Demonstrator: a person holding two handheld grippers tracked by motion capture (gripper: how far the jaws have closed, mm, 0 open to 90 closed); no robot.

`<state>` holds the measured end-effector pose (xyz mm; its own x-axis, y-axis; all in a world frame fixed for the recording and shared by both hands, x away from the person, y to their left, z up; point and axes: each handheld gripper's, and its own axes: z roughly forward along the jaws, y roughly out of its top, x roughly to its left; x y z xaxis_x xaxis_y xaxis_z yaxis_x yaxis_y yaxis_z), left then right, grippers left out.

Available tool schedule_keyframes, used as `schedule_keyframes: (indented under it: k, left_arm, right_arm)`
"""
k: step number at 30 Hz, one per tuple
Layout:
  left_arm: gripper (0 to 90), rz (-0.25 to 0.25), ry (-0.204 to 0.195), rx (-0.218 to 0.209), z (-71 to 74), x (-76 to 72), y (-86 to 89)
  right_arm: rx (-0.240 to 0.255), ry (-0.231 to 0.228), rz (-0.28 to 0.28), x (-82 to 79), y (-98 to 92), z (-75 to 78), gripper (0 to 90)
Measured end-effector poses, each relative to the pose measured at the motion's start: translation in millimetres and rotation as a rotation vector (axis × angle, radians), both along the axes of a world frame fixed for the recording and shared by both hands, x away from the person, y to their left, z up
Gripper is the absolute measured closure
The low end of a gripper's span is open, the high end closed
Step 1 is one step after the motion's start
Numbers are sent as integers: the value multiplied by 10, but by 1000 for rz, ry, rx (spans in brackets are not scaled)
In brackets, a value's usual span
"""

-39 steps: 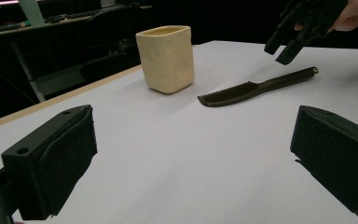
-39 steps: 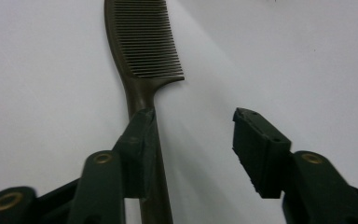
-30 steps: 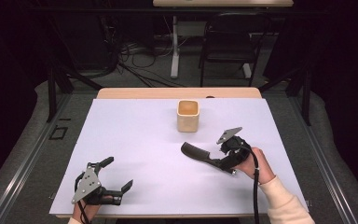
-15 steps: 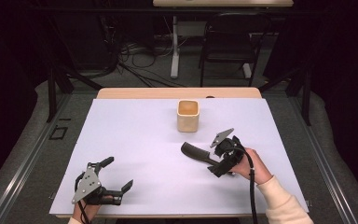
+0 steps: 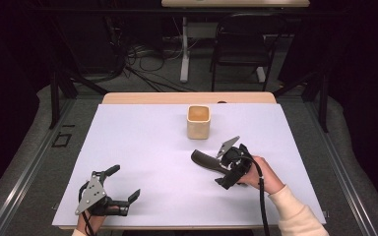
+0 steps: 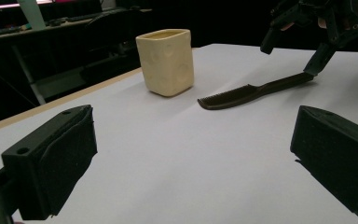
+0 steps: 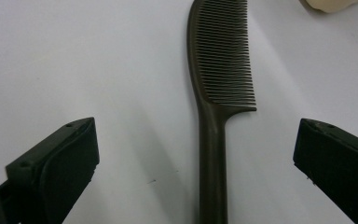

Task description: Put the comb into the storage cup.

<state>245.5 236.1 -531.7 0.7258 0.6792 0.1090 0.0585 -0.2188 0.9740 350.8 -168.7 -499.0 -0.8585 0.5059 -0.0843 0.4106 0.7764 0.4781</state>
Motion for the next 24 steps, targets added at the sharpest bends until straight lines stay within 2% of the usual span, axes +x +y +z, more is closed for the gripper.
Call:
schedule_keyframes:
  k: [5,7,11,20,24]
  left_arm:
    - [3,0,0,0,0,0,1]
    - [3,-1,0,0,0,-1,-2]
    - [3,-1,0,1,0,1,-2]
    - [3,-7,1,5,-1,5,-7]
    - [3,-6,1,4,-3,7,-6]
  right_arm:
    - [-20,11,11,12,55,-31,5]
    - [-21,11,24,10,70,-32,37]
    - [-28,0,35,11,94,-36,159]
    - [-103,0,16,40,109,-64,473]
    - [-142,-5,-14,69,131,-84,547]
